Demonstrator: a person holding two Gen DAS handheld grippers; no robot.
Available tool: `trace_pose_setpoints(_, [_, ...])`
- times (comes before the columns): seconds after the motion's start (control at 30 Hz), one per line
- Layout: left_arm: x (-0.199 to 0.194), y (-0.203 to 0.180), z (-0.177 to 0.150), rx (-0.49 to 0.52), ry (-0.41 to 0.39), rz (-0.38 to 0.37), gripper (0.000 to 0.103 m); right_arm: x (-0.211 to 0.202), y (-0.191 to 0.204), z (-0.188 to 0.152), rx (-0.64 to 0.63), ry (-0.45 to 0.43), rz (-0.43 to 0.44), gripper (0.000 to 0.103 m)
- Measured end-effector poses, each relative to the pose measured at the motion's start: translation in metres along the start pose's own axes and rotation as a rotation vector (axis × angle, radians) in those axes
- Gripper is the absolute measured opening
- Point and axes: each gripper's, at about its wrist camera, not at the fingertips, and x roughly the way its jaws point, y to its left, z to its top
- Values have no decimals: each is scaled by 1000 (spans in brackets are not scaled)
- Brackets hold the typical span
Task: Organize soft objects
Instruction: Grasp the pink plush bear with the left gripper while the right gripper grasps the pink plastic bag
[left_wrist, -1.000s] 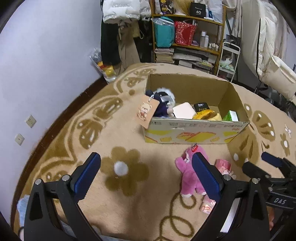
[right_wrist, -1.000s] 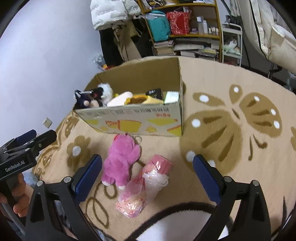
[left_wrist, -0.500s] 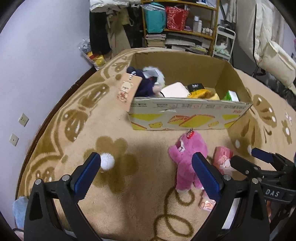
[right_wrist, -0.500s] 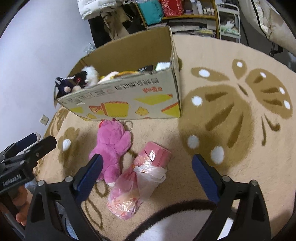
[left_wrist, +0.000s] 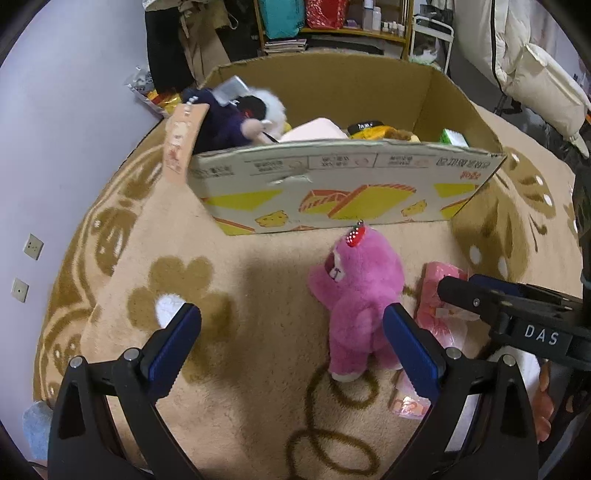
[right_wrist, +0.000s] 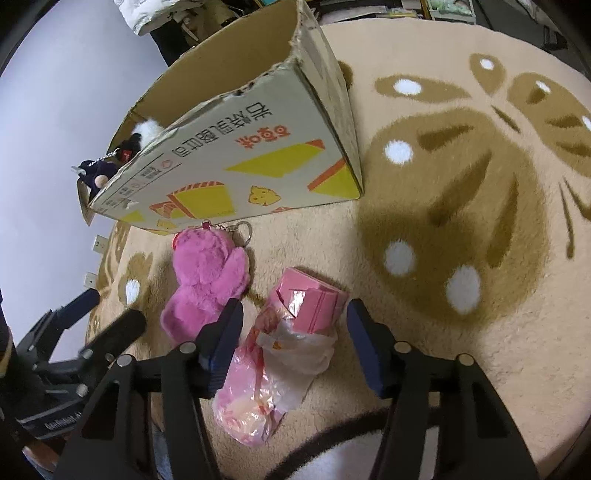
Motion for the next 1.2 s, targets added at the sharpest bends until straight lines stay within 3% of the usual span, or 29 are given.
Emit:
trace_pose_setpoints(0.83, [60, -26, 6, 59, 150, -83, 98, 23, -10, 13, 35, 80, 25, 62])
trace_pose_setpoints(0.93, [68, -26, 6, 72, 159, -67, 98, 28, -3, 15, 22, 87, -29, 49])
trace_pose_setpoints(1.2, [73, -24, -1, 53, 178, -131, 74, 22, 7, 12, -15, 55, -55, 40])
